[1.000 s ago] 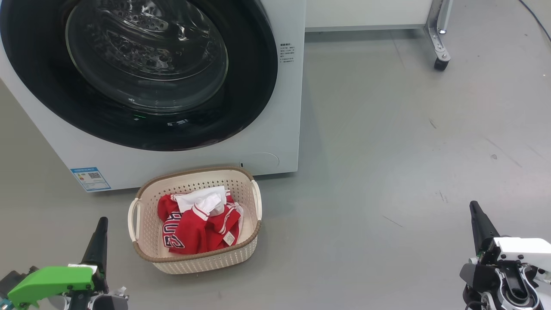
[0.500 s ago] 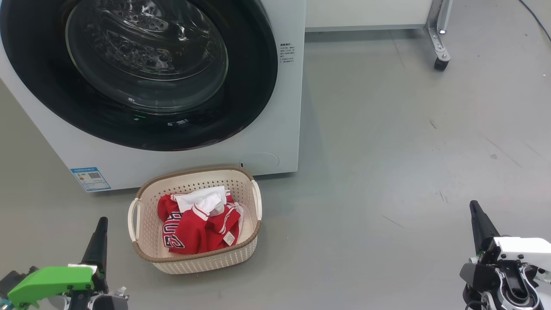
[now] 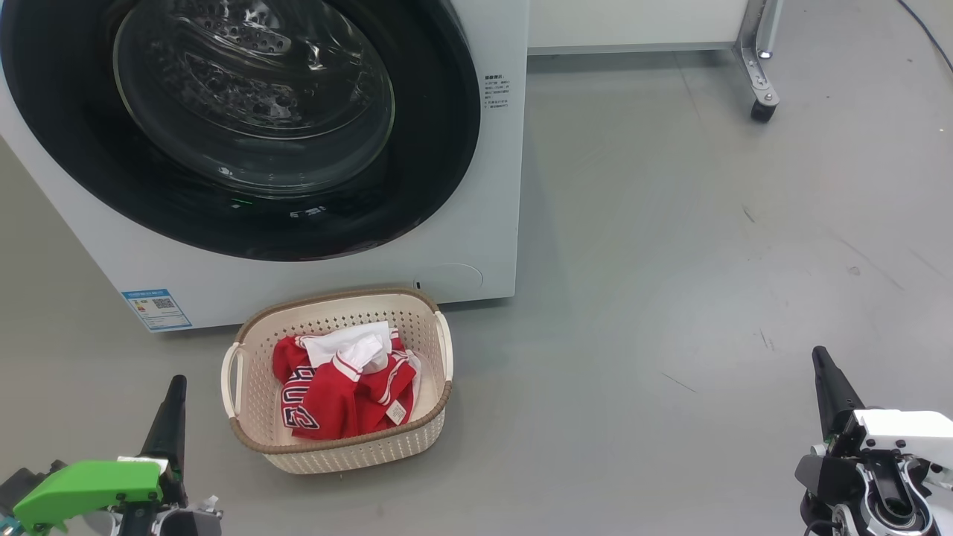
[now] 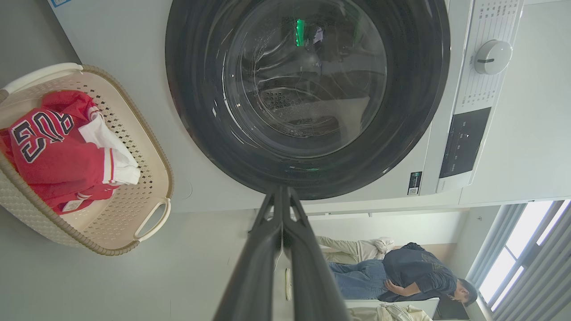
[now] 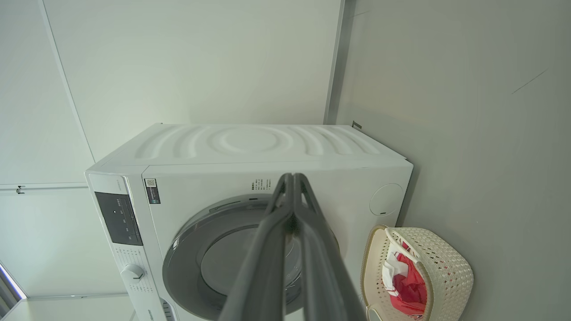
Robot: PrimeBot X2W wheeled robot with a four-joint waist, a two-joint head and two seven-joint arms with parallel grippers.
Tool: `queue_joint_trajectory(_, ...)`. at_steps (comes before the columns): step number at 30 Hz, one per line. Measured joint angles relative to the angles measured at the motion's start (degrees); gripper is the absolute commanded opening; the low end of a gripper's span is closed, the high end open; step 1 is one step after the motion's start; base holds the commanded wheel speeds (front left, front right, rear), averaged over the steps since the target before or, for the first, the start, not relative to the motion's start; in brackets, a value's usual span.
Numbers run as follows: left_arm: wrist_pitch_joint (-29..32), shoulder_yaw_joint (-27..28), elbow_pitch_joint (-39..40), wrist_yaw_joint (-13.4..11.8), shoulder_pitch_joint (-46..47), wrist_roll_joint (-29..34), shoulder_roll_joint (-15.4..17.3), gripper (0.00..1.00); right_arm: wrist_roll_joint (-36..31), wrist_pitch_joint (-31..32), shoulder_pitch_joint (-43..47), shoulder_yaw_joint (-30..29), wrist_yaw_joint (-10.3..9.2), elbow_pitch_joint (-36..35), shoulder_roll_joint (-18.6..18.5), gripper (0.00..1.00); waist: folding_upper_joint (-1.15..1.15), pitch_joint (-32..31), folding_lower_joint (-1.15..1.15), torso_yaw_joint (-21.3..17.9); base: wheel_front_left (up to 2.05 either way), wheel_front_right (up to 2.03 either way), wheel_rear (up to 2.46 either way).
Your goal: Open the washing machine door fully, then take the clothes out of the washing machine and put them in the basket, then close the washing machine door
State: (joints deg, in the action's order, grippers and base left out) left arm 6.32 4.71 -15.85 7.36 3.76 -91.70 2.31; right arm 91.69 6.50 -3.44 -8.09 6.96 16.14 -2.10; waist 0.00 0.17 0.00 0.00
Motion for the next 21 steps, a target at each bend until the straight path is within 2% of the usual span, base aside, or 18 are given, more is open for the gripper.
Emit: queue_joint_trajectory(21, 0.0, 0.0, 0.0, 0.0, 0.0, 0.0, 0.0, 0.0, 0.0, 0.0, 0.0, 0.0, 0.0, 0.0, 0.0, 0.0, 0.0, 0.0, 0.0, 0.0, 0.0, 0.0, 0.0)
